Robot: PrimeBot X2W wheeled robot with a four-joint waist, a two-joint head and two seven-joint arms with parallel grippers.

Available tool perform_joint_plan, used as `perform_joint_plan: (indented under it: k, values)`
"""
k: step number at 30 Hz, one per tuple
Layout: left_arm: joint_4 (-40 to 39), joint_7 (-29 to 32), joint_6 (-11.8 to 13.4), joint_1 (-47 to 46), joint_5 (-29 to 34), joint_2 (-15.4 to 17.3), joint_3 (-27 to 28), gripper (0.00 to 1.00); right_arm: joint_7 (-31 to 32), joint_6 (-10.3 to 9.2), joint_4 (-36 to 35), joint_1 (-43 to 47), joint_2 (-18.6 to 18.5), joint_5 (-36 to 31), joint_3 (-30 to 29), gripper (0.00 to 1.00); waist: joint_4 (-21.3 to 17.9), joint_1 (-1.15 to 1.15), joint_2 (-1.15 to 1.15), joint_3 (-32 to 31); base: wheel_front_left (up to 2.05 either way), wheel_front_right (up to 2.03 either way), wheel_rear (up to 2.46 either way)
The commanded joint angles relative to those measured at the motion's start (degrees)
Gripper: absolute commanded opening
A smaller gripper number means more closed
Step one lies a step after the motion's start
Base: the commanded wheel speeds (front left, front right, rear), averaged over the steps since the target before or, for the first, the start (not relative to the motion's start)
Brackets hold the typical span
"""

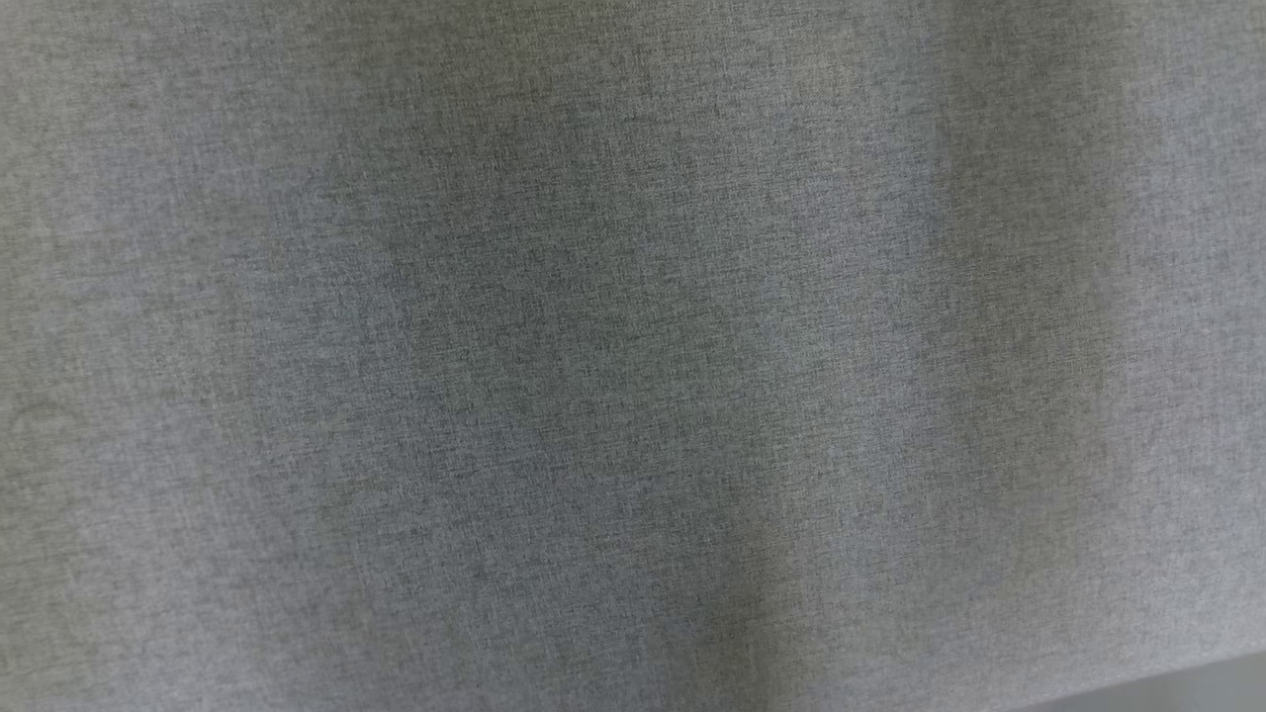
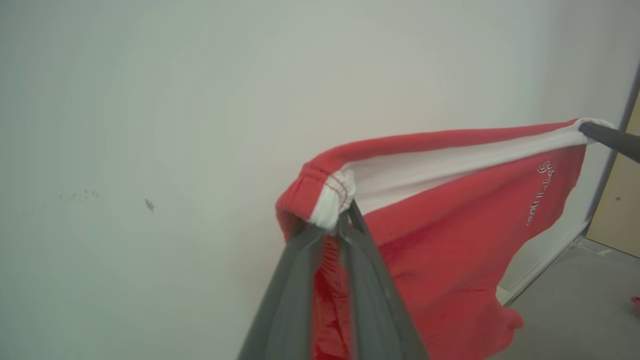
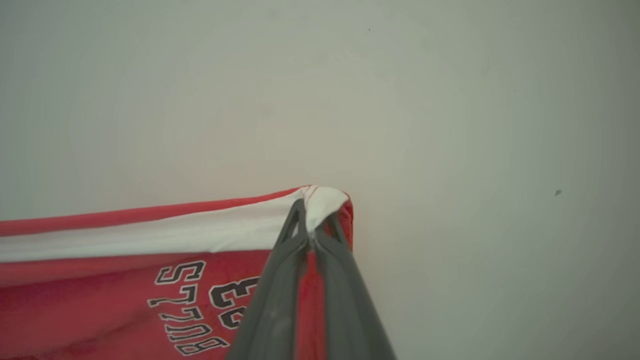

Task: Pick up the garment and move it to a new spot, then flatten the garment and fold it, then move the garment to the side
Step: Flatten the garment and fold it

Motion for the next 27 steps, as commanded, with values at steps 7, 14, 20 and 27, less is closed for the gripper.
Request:
perform_joint_plan:
  k: [7,14,20,27]
  values:
    - [1.79,-2.12,0.18,-1.97,-3.74,1.82,-4.94,0.00,-2.19,0.02,3.81,-1.76,0.28,-0.29,1.78,0.00,-0.33,-0.01,-0.01,0.48,0.00,0.00,0.00]
    - [0.45,-5.49,0.17,2.33,-8.34,2.44,-6.53,0.00,-4.82,0.02,4.39,1.90,1.58,1.97,4.67,0.00,-0.29,-0.01,-0.01,-1.15,0.00,0.00,0.00]
    - [-3.75,-6.88,0.17,12.14,-11.63,4.92,-6.50,0.00,-6.38,0.02,0.64,10.52,2.27,6.52,9.29,0.00,0.22,-0.01,-0.01,-5.33,0.00,0.00,0.00]
    - [-14.82,-7.02,0.27,29.82,-7.13,8.46,0.50,0.00,-5.99,0.02,-7.99,26.55,0.58,13.84,16.91,0.00,0.31,-0.01,-0.01,-11.12,0.00,0.00,0.00]
